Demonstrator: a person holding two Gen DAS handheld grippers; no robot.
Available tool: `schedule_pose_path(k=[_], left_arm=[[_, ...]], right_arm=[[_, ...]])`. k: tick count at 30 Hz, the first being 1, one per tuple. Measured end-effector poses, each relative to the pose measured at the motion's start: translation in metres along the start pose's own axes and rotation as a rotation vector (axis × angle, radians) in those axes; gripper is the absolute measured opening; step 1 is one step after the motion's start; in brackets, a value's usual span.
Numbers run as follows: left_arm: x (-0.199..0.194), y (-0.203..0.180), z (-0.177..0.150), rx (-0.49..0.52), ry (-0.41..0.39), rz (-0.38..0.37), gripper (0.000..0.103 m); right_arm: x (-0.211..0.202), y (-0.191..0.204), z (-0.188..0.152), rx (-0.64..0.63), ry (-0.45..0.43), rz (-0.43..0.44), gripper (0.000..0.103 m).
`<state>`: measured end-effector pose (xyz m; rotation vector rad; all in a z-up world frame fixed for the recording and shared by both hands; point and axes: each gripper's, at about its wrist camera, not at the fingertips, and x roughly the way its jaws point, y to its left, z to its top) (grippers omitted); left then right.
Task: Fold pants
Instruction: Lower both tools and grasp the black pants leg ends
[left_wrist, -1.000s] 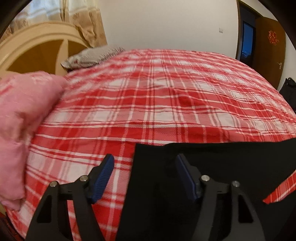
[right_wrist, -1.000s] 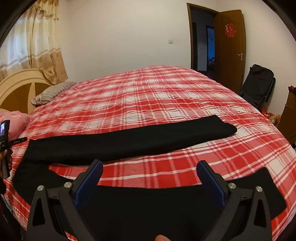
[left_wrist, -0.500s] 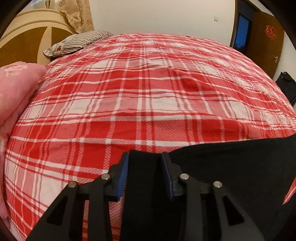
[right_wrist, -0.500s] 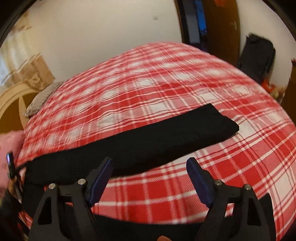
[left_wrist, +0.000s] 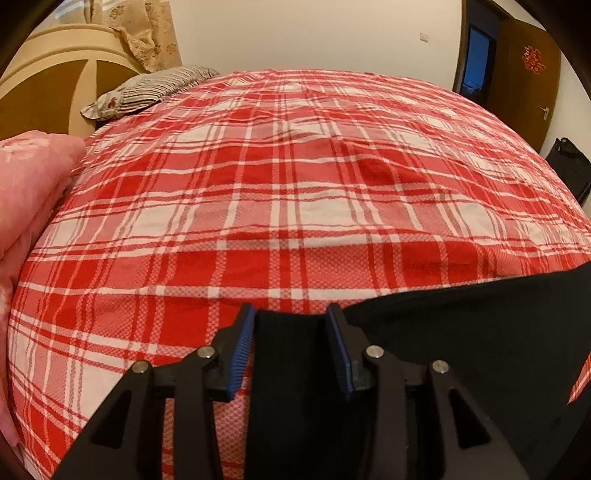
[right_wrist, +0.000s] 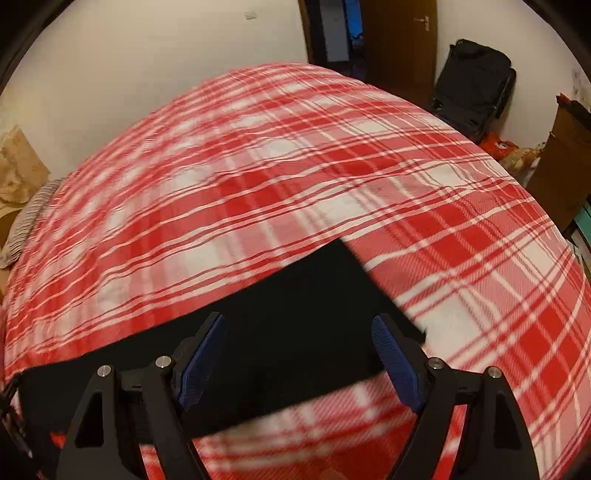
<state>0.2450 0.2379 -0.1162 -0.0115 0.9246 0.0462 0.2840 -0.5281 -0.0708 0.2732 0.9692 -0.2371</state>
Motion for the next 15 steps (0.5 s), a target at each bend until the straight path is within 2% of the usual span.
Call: schedule_pose_path(k=[5,7,10,11,15], left_arm=[[0.002,-0.001,0.001,0.023,0.004,-0.025,0.027],[0.002,-0.004,0.001,0.041,0.006,-0.02,0.025],[0.0,-0.006,0.002,0.054,0.009,-0.001,0.026],[-0.001,-0.007,0.003,0.061,0.007,0.022,0.032],[-0.001,-0.013,0.003,0.098,0.003,0.029,0.032]], right_arm=[[0.035,-0.014,0.021,0.036,0.032,0.004,0.082],[0.05,-0.018,0.025,0.041,0.049,0.001,0.082],[0.065,-0.019,0.031,0.035,0.064,-0.014,0.082],[0.07,-0.019,0.034,0.025,0.065,-0.021,0.082],[0.082,-0.018,0.039,0.006,0.074,-0.017,0.081]])
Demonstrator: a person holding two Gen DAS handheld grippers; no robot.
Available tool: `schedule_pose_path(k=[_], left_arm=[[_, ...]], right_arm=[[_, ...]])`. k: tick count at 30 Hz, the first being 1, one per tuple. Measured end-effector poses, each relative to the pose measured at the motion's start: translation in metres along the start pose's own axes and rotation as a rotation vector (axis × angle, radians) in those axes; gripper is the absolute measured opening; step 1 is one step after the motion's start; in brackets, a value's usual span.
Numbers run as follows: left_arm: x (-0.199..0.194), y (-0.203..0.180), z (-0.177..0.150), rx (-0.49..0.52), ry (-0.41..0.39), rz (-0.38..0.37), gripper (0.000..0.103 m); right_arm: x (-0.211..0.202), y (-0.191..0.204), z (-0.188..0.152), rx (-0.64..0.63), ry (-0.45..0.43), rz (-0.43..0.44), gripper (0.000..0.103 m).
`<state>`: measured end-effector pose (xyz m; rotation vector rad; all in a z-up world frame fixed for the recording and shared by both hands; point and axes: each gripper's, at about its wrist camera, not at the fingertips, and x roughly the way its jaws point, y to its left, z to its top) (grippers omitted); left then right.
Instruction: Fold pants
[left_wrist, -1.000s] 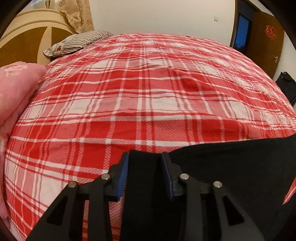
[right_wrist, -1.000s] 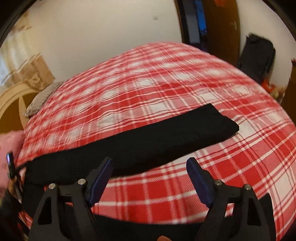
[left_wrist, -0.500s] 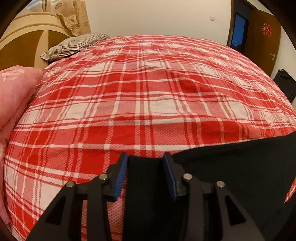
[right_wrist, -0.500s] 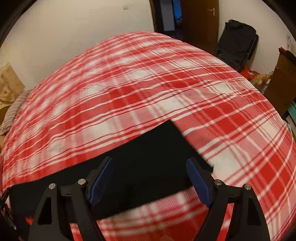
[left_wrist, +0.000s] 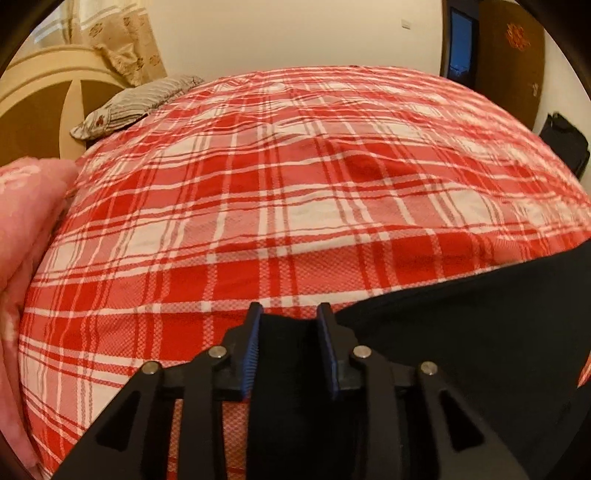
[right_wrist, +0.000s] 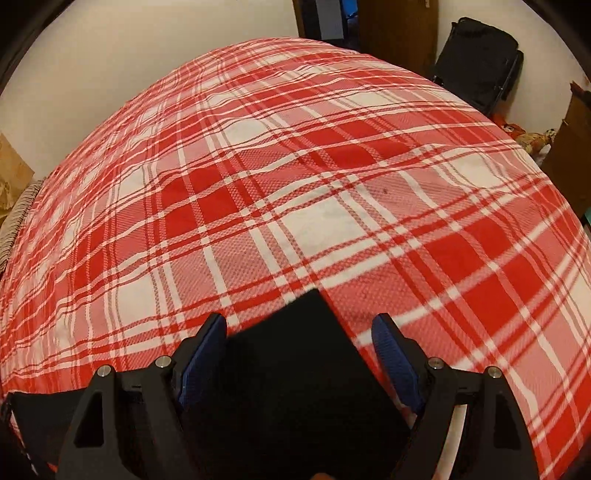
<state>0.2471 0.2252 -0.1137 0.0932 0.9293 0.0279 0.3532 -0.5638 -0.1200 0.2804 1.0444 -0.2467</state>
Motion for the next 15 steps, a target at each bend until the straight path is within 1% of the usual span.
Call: schedule_pose_path(k=[1,2,3,4,5,6,9,15], left_arm=[[0.0,-0.001,0.0,0.015,0.006,-0.004,0.03],[0.001,-0.003,0.0,0.031,0.007,-0.007,0.018],[0.001,-0.004,0.001,0.041,0.012,-0.007,0.015],[0.0,-0.005,0.002,0.049,0.015,-0.008,0.015],[-0.003,-0.004,0.003,0.048,0.002,-0.005,0.014],[-0.006,-0.004,0.004,0.042,-0.006,-0.009,0.013],[-0.022,0.0,0.008,0.02,-0.058,-0.029,0.013],[-0.047,0.003,0.012,0.009,-0.113,-0.058,0.013]], right_arm=[[0.001,0.001,0.001,-0.009,0.002,0.0,0.074],[0.002,0.004,0.002,-0.027,0.01,0.007,0.047],[0.001,0.006,0.002,-0.04,0.014,0.008,0.024],[-0.001,0.007,0.001,-0.047,0.013,0.018,0.022],[-0.005,0.008,0.0,-0.048,0.007,0.034,0.016],[-0.009,0.009,-0.002,-0.053,-0.003,0.044,0.012],[-0.033,0.013,-0.01,-0.078,-0.065,0.061,0.012],[-0.093,0.011,-0.025,-0.104,-0.189,0.077,0.011]])
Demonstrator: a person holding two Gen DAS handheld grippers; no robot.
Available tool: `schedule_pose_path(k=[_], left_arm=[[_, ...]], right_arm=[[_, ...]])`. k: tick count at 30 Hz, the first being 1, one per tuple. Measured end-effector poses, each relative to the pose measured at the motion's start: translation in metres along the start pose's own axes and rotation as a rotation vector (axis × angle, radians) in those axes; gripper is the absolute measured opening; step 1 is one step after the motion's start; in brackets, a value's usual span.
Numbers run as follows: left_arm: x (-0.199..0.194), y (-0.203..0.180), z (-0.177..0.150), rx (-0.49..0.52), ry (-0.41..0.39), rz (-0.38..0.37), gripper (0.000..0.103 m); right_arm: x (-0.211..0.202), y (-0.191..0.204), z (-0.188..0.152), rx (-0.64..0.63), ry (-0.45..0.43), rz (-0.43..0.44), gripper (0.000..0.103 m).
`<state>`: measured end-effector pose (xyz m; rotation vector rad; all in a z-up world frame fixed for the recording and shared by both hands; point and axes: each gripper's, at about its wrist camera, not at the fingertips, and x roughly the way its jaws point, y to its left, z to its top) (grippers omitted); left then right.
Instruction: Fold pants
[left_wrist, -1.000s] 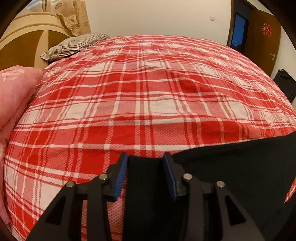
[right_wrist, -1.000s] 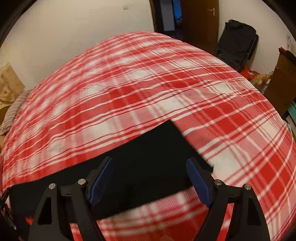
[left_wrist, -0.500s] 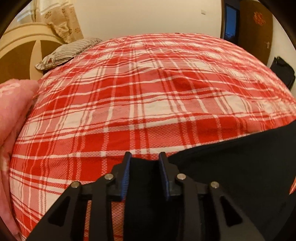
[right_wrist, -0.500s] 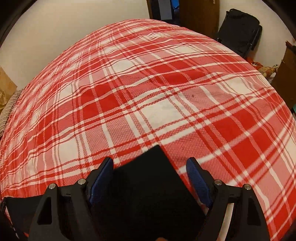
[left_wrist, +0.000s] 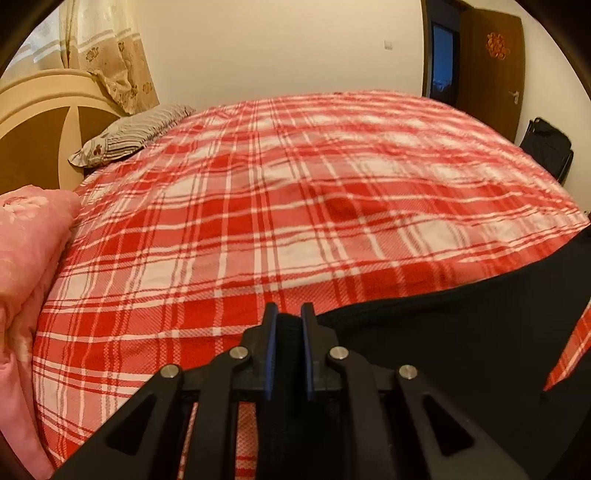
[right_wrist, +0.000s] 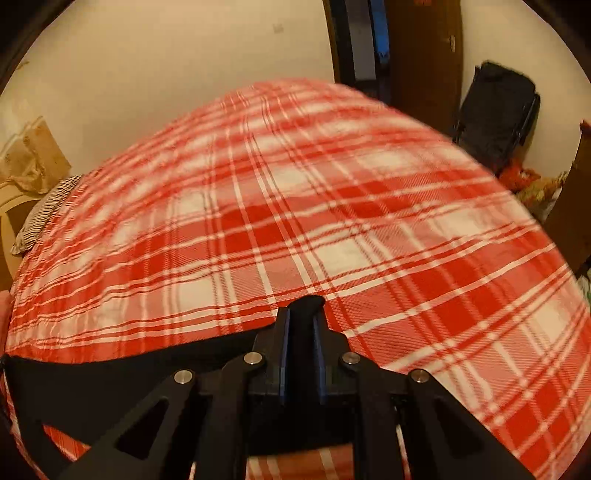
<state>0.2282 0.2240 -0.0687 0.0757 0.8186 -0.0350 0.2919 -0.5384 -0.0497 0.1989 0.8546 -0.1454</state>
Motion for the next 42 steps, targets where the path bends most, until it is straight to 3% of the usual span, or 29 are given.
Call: schedule_pose_path(k=[1,2,7,10,14,16,17,18,26,28,30,34,42], left_arm=[[-0.003,0.002,0.001,-0.009,-0.01,-0.012,0.013],[-0.009,0.004,0.001,-0.023,-0.028,-0.03,0.013],[-0.027,0.014,-0.002,-0.077,-0.081,-0.097,0.013],[-0.032,0.011,-0.007,-0.065,-0.088,-0.116,0.013],[-0.023,0.001,-0.01,-0.05,-0.052,-0.112,0.013],[-0.02,-0.002,-0.01,-0.043,-0.049,-0.11,0.013],[-0.017,-0.003,-0.008,-0.04,-0.043,-0.109,0.013],[-0.014,-0.004,-0.008,-0.038,-0.038,-0.105,0.013],[-0.004,-0.002,-0.009,-0.014,0.006,-0.061,0.013],[-0.003,-0.002,-0.009,-0.011,0.014,-0.054,0.013],[-0.002,-0.003,-0.009,-0.005,0.018,-0.042,0.013],[-0.006,-0.003,-0.006,-0.008,0.008,-0.025,0.013],[-0.045,0.012,-0.007,-0.074,-0.083,-0.068,0.013]], right_arm=[[-0.013,-0.001,-0.002,0.001,-0.026,0.004,0.011],[-0.025,-0.003,-0.003,0.005,-0.053,0.003,0.004],[-0.074,-0.022,-0.012,0.062,-0.141,0.059,0.0],[-0.077,-0.028,-0.02,0.052,-0.095,0.034,0.0],[-0.046,-0.038,-0.022,0.122,0.047,0.036,0.004],[-0.028,-0.032,-0.022,0.097,0.09,0.015,0.035],[-0.023,-0.03,-0.022,0.082,0.099,0.021,0.069],[-0.013,-0.026,-0.02,0.071,0.11,0.042,0.075],[0.07,-0.014,0.007,0.039,0.165,-0.022,0.075],[0.09,-0.015,0.006,0.035,0.209,-0.009,0.069],[0.094,-0.006,0.002,-0.015,0.215,-0.022,0.007],[0.062,0.003,-0.005,-0.06,0.13,-0.017,0.007],[-0.071,0.022,-0.02,-0.085,-0.152,0.095,0.007]])
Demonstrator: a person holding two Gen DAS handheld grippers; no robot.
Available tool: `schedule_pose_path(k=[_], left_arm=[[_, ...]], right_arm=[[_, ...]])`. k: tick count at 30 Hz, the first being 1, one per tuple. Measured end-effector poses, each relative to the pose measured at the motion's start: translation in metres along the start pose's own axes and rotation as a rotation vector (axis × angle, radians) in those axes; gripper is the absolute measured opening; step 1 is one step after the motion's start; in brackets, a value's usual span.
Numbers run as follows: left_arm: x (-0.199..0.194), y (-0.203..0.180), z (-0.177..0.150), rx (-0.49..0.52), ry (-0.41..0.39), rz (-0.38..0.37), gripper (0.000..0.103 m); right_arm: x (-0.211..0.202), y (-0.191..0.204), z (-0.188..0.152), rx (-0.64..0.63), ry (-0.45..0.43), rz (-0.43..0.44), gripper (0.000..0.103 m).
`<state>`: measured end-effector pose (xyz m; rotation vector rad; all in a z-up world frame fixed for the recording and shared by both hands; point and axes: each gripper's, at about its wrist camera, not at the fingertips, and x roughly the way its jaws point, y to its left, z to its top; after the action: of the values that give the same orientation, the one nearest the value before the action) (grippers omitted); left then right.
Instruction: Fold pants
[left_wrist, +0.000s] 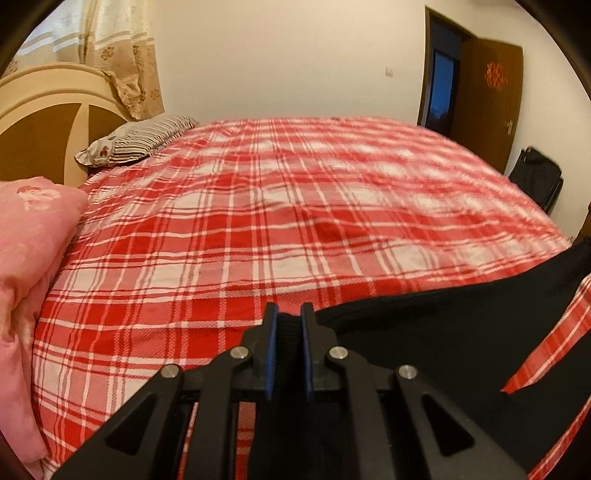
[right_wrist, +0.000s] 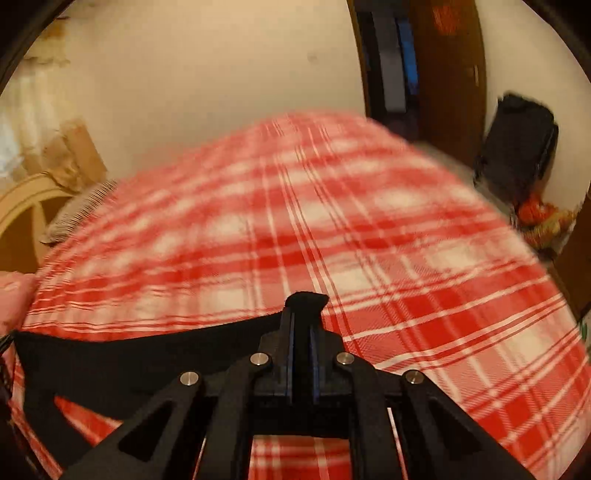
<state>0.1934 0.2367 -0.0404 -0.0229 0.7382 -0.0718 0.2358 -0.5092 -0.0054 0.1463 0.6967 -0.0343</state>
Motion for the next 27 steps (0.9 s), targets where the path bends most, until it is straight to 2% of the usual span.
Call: schedule_pose_path(k=[6,9,15,20,27], left_arm=[[-0.037,0.014,-0.022,-0.066,-0.082,-0.081,0.013],[-0.053,0.019,-0.04,-0.083,-0.103,-0.123,0.013],[-0.074,0.027,-0.086,-0.078,-0.11,-0.17,0.013],[-0.068,0.037,-0.124,-0.112,-0.064,-0.2,0.013],[-0.071,0.033,-0.146,-0.089,-0.068,-0.213,0.013]], right_arm=[[-0.093,0.043,-0.04,-0.014,-0.193,0.073,0.007],[-0.124,0.057,-0.071,-0.022,-0.243,0.098,0.007],[-0.147,0.046,-0.13,0.017,-0.217,0.121,0.007],[-0.152,0.031,-0.172,0.054,-0.154,0.124,0.007],[-0.158,0.022,-0.206,0.066,-0.11,0.112,0.007]])
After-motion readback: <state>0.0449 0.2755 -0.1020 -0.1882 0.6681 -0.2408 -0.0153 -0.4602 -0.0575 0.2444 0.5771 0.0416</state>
